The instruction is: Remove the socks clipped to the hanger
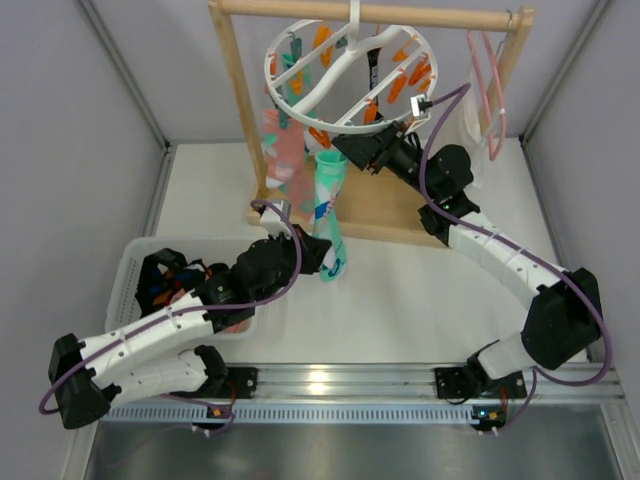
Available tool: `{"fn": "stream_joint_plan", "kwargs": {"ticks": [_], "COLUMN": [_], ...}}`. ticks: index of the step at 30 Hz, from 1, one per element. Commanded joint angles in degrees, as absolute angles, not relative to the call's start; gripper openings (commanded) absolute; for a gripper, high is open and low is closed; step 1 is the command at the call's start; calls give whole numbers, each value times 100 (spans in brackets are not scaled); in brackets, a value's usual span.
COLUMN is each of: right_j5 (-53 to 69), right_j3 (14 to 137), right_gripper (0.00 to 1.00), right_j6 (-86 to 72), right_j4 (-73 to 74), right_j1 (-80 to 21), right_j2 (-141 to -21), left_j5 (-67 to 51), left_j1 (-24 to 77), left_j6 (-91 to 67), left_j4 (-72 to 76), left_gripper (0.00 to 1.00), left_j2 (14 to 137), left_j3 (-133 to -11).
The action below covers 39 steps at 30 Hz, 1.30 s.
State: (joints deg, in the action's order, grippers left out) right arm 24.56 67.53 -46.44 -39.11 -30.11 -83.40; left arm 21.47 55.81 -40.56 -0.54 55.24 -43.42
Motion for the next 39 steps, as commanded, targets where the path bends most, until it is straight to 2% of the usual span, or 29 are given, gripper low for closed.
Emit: {"fn": "stream_joint_plan", "kwargs": {"ticks": [1,3,5,6,7,10,20,39], "right_j5": [2716,2707,2690,2681,2655,2628,1504,773], "right_j3": [6785,6776,6768,6768,6768,6811,6996,7374], "right_gripper": [35,34,27,23,10,0,0,0], "right_j6": [-4684,-4667,-4658,-4658,-4658,-4649,-5071,-5073], "right_j4": [-4588,-4579,-4553,-4544,-4500,-4377,-2831,-1968], "right_j1": [-2918,-2918,-2918,-2918,-2918,-2918,-2918,-2944], "right_j2": [-8165,-8156,-8139,-8130,-8130,-8104,-7902,-7972], "left_j5": [2083,2066,2048,2048,2048,2057,1846,1046], "left_j1": [5537,5520,5502,5493,5493,5484,5476,5590], "left_j6": [-4069,-4069,-4078,-4069,-4078,-4061,-3744,-3515], "left_j4": [-176,-185,-185,-185,-185,-193,-246,-141], "left_gripper": [0,0,0,0,0,0,0,0], "left_j2": [5423,5414,5423,5423,5414,5432,5739,6073], "left_j3": [-4456,-4465,-4465,-4456,-4456,-4430,-4087,-4131]}}
